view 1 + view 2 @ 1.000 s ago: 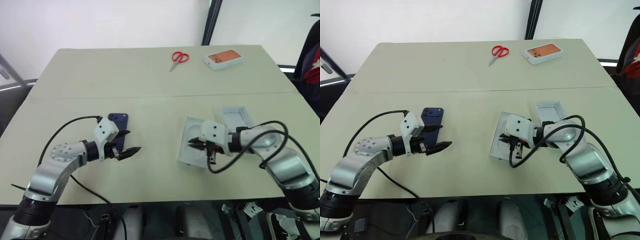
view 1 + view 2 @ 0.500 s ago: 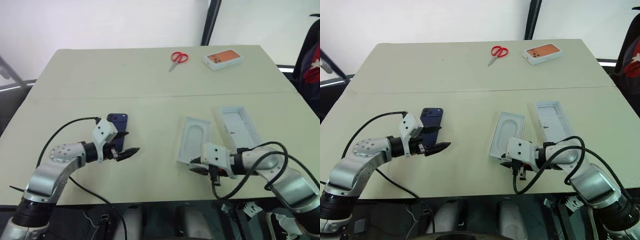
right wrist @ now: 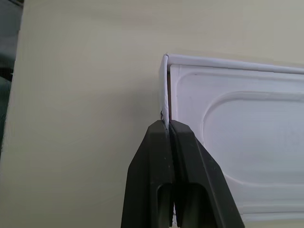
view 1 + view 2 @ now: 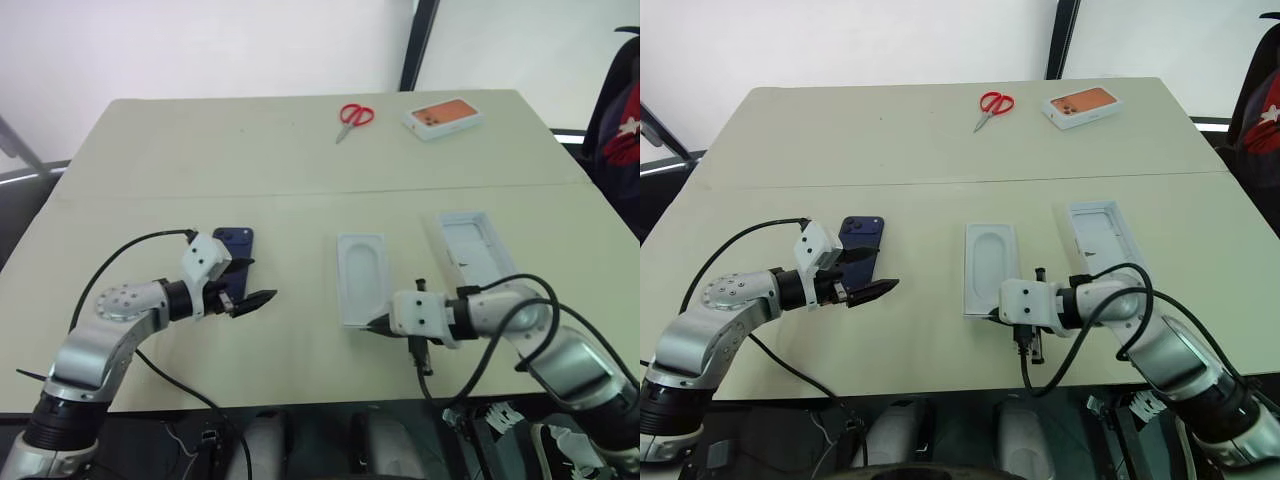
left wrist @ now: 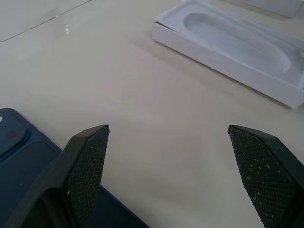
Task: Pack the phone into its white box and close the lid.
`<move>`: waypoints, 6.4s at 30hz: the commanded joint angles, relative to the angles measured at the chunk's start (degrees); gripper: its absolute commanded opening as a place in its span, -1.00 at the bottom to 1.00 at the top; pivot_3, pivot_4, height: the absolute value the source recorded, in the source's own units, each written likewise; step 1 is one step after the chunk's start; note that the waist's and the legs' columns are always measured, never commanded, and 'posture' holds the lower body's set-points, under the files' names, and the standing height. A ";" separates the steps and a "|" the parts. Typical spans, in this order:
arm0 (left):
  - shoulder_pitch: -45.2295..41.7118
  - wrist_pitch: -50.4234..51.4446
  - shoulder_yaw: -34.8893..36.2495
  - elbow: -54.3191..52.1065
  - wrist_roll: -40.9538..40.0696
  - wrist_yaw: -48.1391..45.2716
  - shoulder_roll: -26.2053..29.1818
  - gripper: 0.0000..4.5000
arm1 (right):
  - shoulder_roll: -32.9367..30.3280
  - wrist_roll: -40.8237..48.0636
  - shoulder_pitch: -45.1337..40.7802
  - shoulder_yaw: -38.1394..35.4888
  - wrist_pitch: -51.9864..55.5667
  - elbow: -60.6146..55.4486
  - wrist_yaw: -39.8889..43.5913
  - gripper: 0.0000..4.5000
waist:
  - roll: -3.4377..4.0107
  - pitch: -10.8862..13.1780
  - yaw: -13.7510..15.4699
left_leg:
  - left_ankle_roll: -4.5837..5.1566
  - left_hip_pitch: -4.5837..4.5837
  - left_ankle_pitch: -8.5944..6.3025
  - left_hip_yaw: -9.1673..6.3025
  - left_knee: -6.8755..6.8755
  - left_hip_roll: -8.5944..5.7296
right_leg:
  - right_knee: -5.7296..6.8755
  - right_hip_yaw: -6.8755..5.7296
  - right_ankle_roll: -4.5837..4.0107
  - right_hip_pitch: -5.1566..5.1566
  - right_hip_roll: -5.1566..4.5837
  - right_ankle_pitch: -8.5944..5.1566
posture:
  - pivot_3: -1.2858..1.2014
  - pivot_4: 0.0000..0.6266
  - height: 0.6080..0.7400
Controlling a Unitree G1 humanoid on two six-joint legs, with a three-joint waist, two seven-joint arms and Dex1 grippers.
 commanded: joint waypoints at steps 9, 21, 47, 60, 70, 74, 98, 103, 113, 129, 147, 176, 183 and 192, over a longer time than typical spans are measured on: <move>1.16 -0.33 3.48 -1.72 -0.39 1.24 0.69 0.87 | 7.13 -2.49 -7.44 5.38 -1.78 6.34 1.51 -0.98 | 0.00 0.00 0.10 | -0.01 -0.02 0.00 -0.01 0.02 -0.03 | -0.01 0.00 0.00 -0.01 -0.04 0.00 | 0.03 -0.52 1.00; 1.93 2.45 7.09 -1.91 -2.24 3.20 0.73 0.87 | 10.43 4.36 -10.51 0.89 7.46 2.84 0.64 0.27 | 0.00 0.00 -0.02 | -0.01 -0.01 0.00 -0.02 0.00 -0.01 | 0.00 0.00 0.00 -0.02 -0.03 0.00 | 0.03 -0.52 1.00; -15.05 52.47 25.55 15.67 -18.40 32.67 -4.06 1.00 | 45.07 -12.26 -34.00 15.57 9.25 40.77 -25.34 -1.00 | -0.09 -0.05 -0.57 | -0.43 -0.23 0.24 -0.01 -0.03 -0.10 | 0.32 0.07 0.00 -0.54 0.03 0.01 | 0.03 -0.52 1.00; -16.08 60.36 25.02 13.58 -20.18 29.47 -10.11 1.00 | 47.74 -17.85 -34.14 17.96 4.68 45.53 -24.23 -1.00 | -0.06 -0.12 -0.23 | -0.57 -0.20 0.32 -0.02 -0.05 -0.12 | 0.31 0.09 0.00 -0.50 -0.07 0.01 | 0.03 -0.52 1.00; -15.25 60.36 24.57 11.95 -21.34 28.66 -11.51 1.00 | 48.94 -20.70 -33.86 18.55 2.92 47.42 -23.00 -1.00 | -0.06 -0.15 -0.26 | -0.58 -0.18 0.32 -0.02 -0.07 -0.13 | 0.30 0.10 0.00 -0.49 -0.08 0.01 | 0.03 -0.52 1.00; -15.09 60.36 24.31 10.70 -23.17 28.17 -12.87 1.00 | 49.17 -21.35 -33.34 18.58 2.55 47.19 -22.25 -1.00 | -0.06 -0.18 -0.27 | -0.58 -0.17 0.32 -0.02 -0.08 -0.13 | 0.30 0.11 0.00 -0.48 -0.08 0.01 | 0.03 -0.52 1.00; -17.20 59.06 31.83 14.60 -21.68 31.30 -13.69 1.00 | 47.25 -22.88 -30.81 17.46 2.81 44.32 -21.20 -1.00 | -0.08 -0.20 -0.58 | -0.64 -0.16 0.35 -0.03 -0.14 -0.10 | 0.29 0.11 0.00 -0.50 -0.04 0.01 | 0.03 -0.52 1.00; -17.22 59.04 32.45 14.03 -21.13 32.27 -14.14 1.00 | 47.15 -23.02 -30.61 17.47 2.84 44.10 -21.08 -1.00 | -0.08 -0.20 -0.97 | -0.68 -0.15 0.37 -0.03 -0.18 -0.08 | 0.29 0.11 -0.01 -0.52 -0.03 0.02 | 0.03 -0.52 1.00; -17.59 59.63 32.99 12.41 -20.53 33.09 -15.66 0.19 | 46.66 -23.35 -30.27 17.48 3.00 43.32 -20.71 -1.00 | -0.09 -0.20 -1.62 | -0.70 -0.16 0.38 -0.05 -0.20 -0.08 | 0.29 0.11 -0.01 -0.52 -0.03 0.02 | 0.03 -0.52 1.00; -17.98 60.36 36.43 11.52 -21.86 34.79 -16.48 -0.64 | 41.19 -21.76 -28.56 13.18 9.17 30.85 -18.08 -1.00 | -0.13 -0.18 -1.55 | -0.71 -0.25 0.38 -0.06 -0.22 -0.09 | 0.27 0.11 -0.01 -0.62 -0.05 0.02 | 0.03 -0.52 1.00; -19.60 60.36 36.17 8.33 -33.47 38.89 -23.75 -0.98 | 23.12 -12.81 -20.07 5.30 17.82 13.44 -11.26 -1.00 | -0.19 -0.14 -0.45 | -0.37 -0.24 0.19 -0.01 -0.21 -0.08 | 0.19 0.13 -0.03 -0.58 -0.05 0.03 | 0.03 -0.52 1.00; -25.74 53.55 34.72 2.31 -45.10 63.71 -47.02 -0.98 | 10.16 -0.08 -10.56 -12.77 18.69 3.14 -6.44 -1.00 | -0.37 -0.04 1.39 | -0.33 -0.33 0.17 -0.03 -0.08 -0.17 | 0.00 0.05 -0.02 -0.42 -0.09 0.04 | 0.03 -0.52 1.00; -23.87 51.61 30.62 7.53 -54.41 78.72 -52.49 -0.98 | 7.01 4.11 -4.38 -17.67 13.27 5.96 -5.77 -1.00 | -0.39 -0.03 0.98 | -0.27 -0.24 0.14 0.04 -0.03 -0.19 | 0.10 0.10 -0.03 -0.38 -0.01 0.04 | 0.03 -0.52 1.00; -16.55 41.04 15.75 7.75 -72.23 95.28 -48.30 -0.98 | 6.92 4.85 -5.65 -16.37 11.23 7.91 -6.96 -1.00 | -0.39 -0.03 1.49 | -0.41 -0.27 0.22 0.03 0.05 -0.12 | 0.08 0.14 -0.03 -0.36 -0.08 0.04 | 0.03 -0.52 1.00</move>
